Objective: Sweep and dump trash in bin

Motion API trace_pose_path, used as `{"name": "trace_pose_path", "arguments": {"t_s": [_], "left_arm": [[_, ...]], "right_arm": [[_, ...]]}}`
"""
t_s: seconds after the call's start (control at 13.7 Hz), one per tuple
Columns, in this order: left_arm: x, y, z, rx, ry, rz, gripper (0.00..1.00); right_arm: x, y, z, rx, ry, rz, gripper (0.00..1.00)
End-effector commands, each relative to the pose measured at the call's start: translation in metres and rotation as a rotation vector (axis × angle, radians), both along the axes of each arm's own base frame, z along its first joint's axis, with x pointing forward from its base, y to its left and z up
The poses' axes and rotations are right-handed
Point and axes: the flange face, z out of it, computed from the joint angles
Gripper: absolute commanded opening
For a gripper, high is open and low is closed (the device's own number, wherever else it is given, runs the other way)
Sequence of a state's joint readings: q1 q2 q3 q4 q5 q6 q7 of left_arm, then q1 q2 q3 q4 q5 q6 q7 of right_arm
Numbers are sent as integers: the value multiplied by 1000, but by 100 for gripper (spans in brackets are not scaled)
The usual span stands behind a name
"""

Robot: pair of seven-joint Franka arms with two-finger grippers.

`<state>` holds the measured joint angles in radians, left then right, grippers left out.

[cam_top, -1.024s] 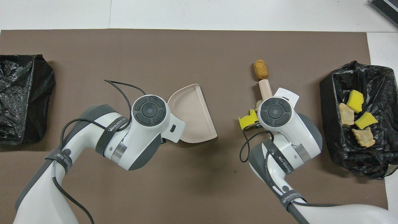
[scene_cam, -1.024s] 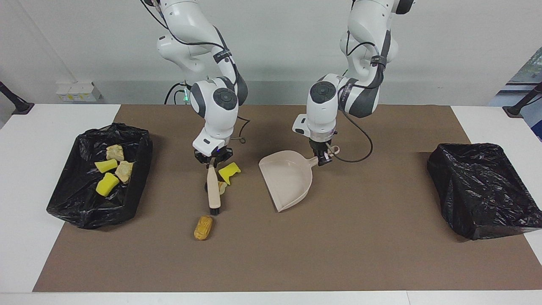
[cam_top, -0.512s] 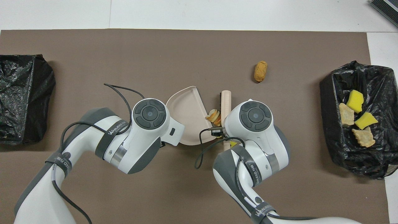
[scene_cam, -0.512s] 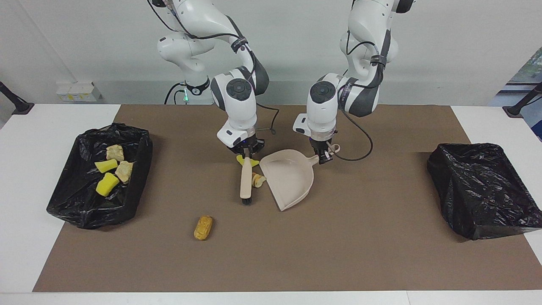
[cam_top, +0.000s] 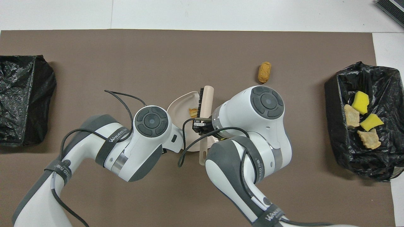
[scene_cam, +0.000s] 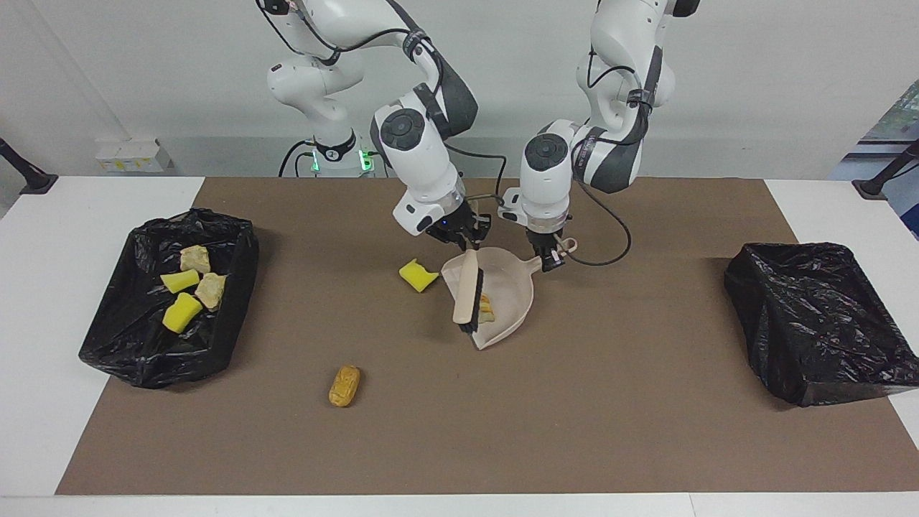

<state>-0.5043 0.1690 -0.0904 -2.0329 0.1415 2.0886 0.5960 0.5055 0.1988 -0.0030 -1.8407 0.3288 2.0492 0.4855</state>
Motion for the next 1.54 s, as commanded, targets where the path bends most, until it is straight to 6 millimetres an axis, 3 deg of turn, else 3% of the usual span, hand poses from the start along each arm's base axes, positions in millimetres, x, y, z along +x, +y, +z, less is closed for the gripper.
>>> {"name": "trace_pose_path", "arguments": {"t_s": [0.0,0.37,0.51,0.66,0.8,1.02,1.17,1.46], "left_arm": [[-20,0,5,42,23,-26,0],[-37,-16,8,53,31,-64,0],[-43,-14,5,55,33,-68,0],[-44,-12,4,53,31,-66,0],[-44,-11,3,55,33,-65,0],[-42,-11,4,49,26,-58,0],[-43,-11,4,51,27,-55,0],[-43,-10,3,54,27,-41,0]], "right_arm": [[16,-48,0,-157,-19,16,0],[40,-118,0,-453,-69,137,0],[50,-154,1,-567,-77,235,0],[65,-200,-4,-602,-76,343,0],[77,-225,-5,-619,-113,432,0],[98,-239,-34,-667,-124,596,0],[107,-239,-51,-663,-152,628,0],[91,-192,-71,-586,-161,672,0]]}}
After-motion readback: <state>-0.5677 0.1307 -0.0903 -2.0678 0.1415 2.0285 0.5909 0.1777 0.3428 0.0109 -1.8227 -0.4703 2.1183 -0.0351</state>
